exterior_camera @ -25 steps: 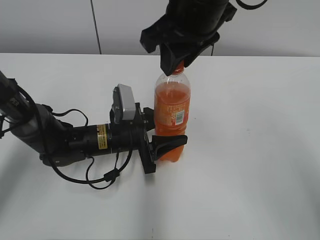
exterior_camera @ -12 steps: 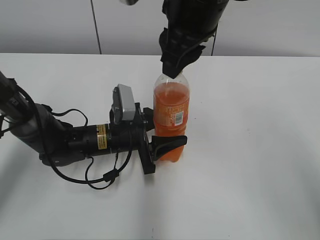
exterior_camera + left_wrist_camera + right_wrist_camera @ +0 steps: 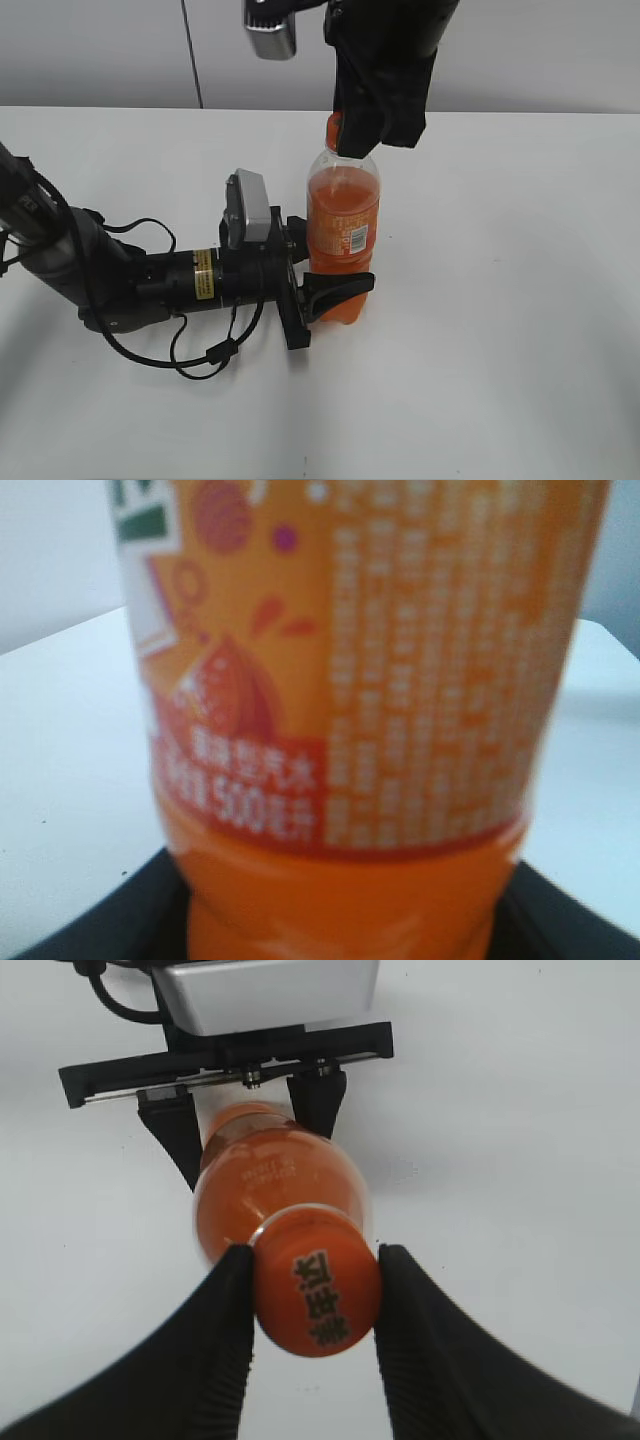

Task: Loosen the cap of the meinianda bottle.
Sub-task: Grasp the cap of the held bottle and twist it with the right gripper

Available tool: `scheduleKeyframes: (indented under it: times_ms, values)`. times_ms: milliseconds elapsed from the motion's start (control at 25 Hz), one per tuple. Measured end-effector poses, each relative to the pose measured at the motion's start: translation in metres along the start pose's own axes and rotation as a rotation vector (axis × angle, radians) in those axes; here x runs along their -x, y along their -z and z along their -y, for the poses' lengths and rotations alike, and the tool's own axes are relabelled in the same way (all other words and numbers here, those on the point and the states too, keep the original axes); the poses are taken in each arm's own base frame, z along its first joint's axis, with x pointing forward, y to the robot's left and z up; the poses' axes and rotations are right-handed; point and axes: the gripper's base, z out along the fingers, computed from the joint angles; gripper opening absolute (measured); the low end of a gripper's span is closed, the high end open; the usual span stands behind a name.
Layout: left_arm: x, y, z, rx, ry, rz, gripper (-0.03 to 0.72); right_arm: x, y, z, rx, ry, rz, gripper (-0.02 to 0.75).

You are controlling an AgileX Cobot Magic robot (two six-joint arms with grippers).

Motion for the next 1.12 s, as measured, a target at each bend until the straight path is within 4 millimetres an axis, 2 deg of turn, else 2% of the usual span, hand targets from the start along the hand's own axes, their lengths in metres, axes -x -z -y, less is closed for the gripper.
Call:
scheduleKeyframes:
  times_ms: [240,680,960,1120]
  values:
    - [0.0000,0.0000,0.0002,-0.002,-0.001,0.000,0.400,0.0007,0.0008,-0.0006,0.005,0.181,0.009,0.277]
    - [0.0000,0.0000,0.0002,-0.002,-0.001,0.000,0.398,0.0004,0.0012,-0.0005,0.002,0.341,0.006,0.279]
    - [0.0000,0.0000,0.0002,-0.002,-0.001,0.000,0.398,0.0001,0.0017,-0.0005,0.001,0.351,0.003,0.279]
    - [0.0000,0.0000,0.0002,-0.002,-0.001,0.000,0.398,0.0000,0.0017,-0.0005,0.000,0.298,0.002,0.280]
